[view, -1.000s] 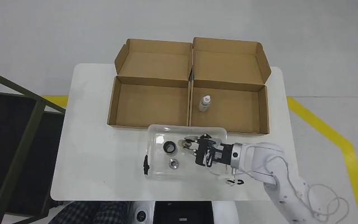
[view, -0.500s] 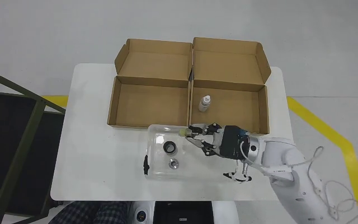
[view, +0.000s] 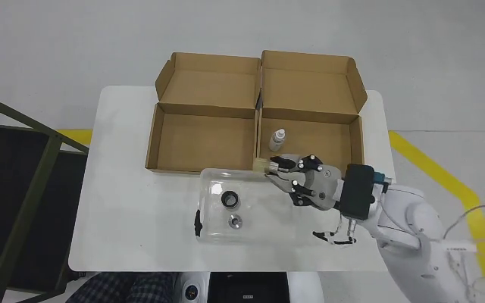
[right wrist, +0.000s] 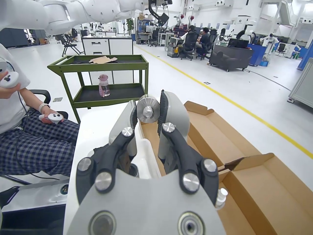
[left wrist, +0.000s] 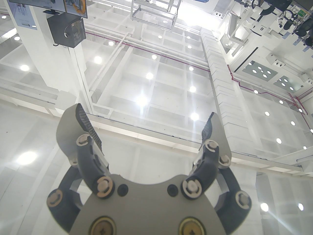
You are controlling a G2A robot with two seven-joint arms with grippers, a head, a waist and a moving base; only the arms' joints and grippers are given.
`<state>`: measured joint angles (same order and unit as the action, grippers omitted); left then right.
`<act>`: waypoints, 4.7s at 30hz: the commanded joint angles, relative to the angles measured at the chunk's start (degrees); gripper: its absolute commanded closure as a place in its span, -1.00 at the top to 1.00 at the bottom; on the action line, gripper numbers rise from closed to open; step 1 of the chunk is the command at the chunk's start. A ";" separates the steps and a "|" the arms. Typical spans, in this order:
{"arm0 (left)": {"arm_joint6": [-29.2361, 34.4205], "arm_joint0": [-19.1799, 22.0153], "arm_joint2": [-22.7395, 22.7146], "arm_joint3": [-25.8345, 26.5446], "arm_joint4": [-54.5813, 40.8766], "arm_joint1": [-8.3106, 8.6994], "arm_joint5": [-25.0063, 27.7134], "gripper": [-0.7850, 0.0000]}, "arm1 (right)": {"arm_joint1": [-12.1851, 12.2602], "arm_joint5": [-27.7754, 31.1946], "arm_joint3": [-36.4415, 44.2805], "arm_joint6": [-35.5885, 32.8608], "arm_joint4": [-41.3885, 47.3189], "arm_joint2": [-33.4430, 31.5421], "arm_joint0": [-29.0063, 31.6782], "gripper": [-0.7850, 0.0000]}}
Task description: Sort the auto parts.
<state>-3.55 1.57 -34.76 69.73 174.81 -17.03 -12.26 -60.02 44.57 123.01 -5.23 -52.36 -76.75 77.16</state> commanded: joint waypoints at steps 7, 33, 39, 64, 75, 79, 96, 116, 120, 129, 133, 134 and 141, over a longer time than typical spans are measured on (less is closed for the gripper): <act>0.00 0.00 0.00 0.00 0.00 0.00 0.00 1.00 | 0.00 0.30 0.31 1.60 -0.34 -0.78 0.35 -1.00; 0.00 0.00 0.00 0.00 0.00 0.00 0.00 1.00 | 0.00 0.94 -6.13 -2.73 -5.66 2.14 -1.24 -1.00; 0.00 0.00 0.00 0.00 0.00 0.00 0.00 1.00 | 0.12 0.79 -9.61 -3.37 -7.51 2.07 -0.87 -1.00; 0.00 0.00 0.00 0.00 0.00 0.00 0.00 1.00 | 1.33 -2.04 -20.81 -9.16 -13.75 -3.69 -2.13 -1.00; 0.00 0.00 0.00 0.00 0.00 0.00 0.00 1.00 | 0.99 -3.65 -26.13 -13.62 -16.51 0.20 -7.81 -1.00; 0.00 0.00 0.00 0.00 0.00 0.00 0.00 1.00 | 0.68 -4.65 -28.49 -14.65 -16.68 2.10 -10.04 -1.00; 0.00 0.00 0.00 0.00 0.00 0.00 0.00 1.00 | -0.37 -8.40 -34.22 -19.66 -21.54 8.24 -16.52 -1.00; 0.00 0.00 0.00 0.00 0.00 0.00 0.00 1.00 | -1.32 -7.96 -38.50 -20.05 -21.78 12.05 -20.55 -0.02; 0.00 0.00 0.00 0.00 0.00 0.00 0.00 1.00 | -1.05 -7.35 -36.40 -19.33 -21.10 10.64 -20.12 0.27; 0.00 0.00 0.00 0.00 0.00 0.00 0.00 1.00 | 0.20 -3.75 -24.63 -20.66 -18.02 5.71 -15.85 0.62; 0.00 0.00 0.00 0.00 0.00 0.00 0.00 1.00 | 0.65 -2.59 -19.62 -21.37 -17.02 4.33 -13.37 0.73; 0.00 0.00 0.00 0.00 0.00 0.00 0.00 1.00 | 0.75 -2.29 -18.63 -21.41 -16.81 3.99 -12.76 0.73; 0.00 0.00 0.00 0.00 0.00 0.00 0.00 1.00 | 1.32 -0.05 -11.84 -21.39 -15.43 3.12 -8.42 0.78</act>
<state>-3.55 1.57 -34.76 69.73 174.81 -17.03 -12.26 -58.75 44.20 110.39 -26.67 -68.06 -73.70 68.20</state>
